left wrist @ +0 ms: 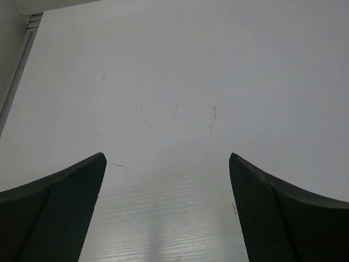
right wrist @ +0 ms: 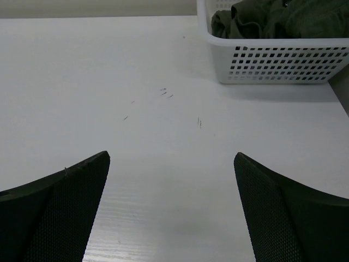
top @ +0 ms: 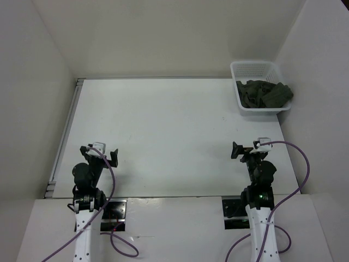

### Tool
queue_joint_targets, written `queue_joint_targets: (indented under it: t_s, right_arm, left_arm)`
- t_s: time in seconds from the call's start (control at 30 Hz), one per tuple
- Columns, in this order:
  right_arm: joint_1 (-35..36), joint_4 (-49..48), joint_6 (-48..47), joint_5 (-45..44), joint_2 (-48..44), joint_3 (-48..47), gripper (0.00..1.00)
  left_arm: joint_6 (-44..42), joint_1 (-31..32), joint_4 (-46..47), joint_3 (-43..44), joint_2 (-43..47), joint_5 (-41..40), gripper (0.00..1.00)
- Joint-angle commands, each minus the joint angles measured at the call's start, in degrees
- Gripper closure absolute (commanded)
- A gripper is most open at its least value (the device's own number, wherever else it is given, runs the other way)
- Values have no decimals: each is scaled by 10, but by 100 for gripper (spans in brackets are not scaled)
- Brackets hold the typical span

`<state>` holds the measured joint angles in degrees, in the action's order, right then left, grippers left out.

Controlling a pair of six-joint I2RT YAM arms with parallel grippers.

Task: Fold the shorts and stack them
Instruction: Grab the shorts from the pile

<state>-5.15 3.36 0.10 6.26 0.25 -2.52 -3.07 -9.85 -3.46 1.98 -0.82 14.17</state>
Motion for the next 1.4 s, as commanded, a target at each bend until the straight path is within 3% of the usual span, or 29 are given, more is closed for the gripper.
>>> queue_joint_targets:
  t_s: [0.0, 0.07, 0.13, 0.17, 0.2, 0.27, 0.3, 0.33, 0.37, 0.47, 0.5, 0.53, 0.57, 0.6, 0.63, 0.67, 0.73, 0.77, 0.87, 0.9, 0.93, 1.0, 1.03, 1.13, 1.23, 1.37]
  right_arm:
    - [-3, -33, -7, -2, -3, 25, 0]
    - [-3, -33, -7, -2, -3, 25, 0]
    - [-3, -33, -7, -2, -3, 25, 0]
    - [-3, -33, -7, -2, -3, 25, 0]
    - [-3, -33, -7, 3, -3, 25, 0]
    - [-3, -33, -12, 3, -3, 25, 0]
    - [-3, -33, -26, 53, -3, 12, 0]
    - [-3, -44, -140, 117, -3, 12, 0]
    - [-3, -75, -150, 142, -3, 12, 0]
    - [-3, -137, -193, 204, -3, 9, 0]
    - [-3, -89, -318, 318, -3, 4, 0]
    - [-3, 7, -750, 349, -3, -2, 0]
    - [-3, 44, -826, 331, -3, 15, 0]
    - [-3, -8, -787, 264, -3, 16, 0]
    - [-3, -83, -569, 210, -3, 16, 0]
    - [-3, -185, -496, 160, -3, 3, 0]
    - [-3, -113, -533, 153, -3, -48, 0]
    - [-3, -32, -533, 161, 14, -112, 0]
    - [-3, 0, -488, 128, 96, -214, 0]
    - [-3, 0, -468, 105, 145, -242, 0]
    - [-3, 5, -398, 47, 273, -320, 0]
    - [4, 77, -314, 0, 424, -424, 0]
    - [4, 103, -267, -18, 562, -525, 0]
    - [10, 144, -101, -94, 740, -647, 0]
    - [10, 82, -49, -173, 804, -701, 0]
    - [-10, 102, -18, -286, 939, -793, 0]
  left_arm:
    - [-10, 2, 14, -8, 20, 3, 0]
    - [-25, 2, 14, -8, 20, 25, 0]
    - [-80, 2, -3, -1, 20, 101, 0]
    - [-194, 2, -37, 4, 20, 143, 0]
    - [-267, 2, -64, 10, 20, 251, 0]
    - [-295, 2, -55, 18, 20, 275, 0]
    - [-291, 2, -31, 23, 20, 281, 0]
    - [-264, 2, 7, 23, 20, 258, 0]
    - [-252, 2, 72, 23, 20, 246, 0]
    - [-359, 2, 143, 23, 20, 203, 0]
    - [-460, 2, 143, 23, 20, 197, 0]
    - [-510, 2, 137, 31, 20, 180, 0]
    - [-537, 2, 137, 37, 20, 167, 0]
    - [-526, 2, 151, 50, 20, 145, 0]
    - [-512, 2, 164, 60, 20, 102, 0]
    - [-502, 2, 164, 72, 20, 86, 0]
    - [-493, 2, 109, 121, 14, 60, 0]
    - [-487, 2, 71, 138, 4, 60, 0]
    - [-424, 2, 37, 209, -60, 44, 0]
    - [-406, 2, 16, 230, -91, 44, 0]
    - [-362, 2, 6, 255, -126, 25, 0]
    - [-312, 2, -34, 347, -266, 10, 0]
    - [-290, 2, -54, 382, -319, 2, 0]
    - [-141, 7, -153, 513, -563, -5, 0]
    - [-67, 7, -167, 580, -668, 27, 0]
    - [-50, 30, -147, 608, -739, 4, 0]
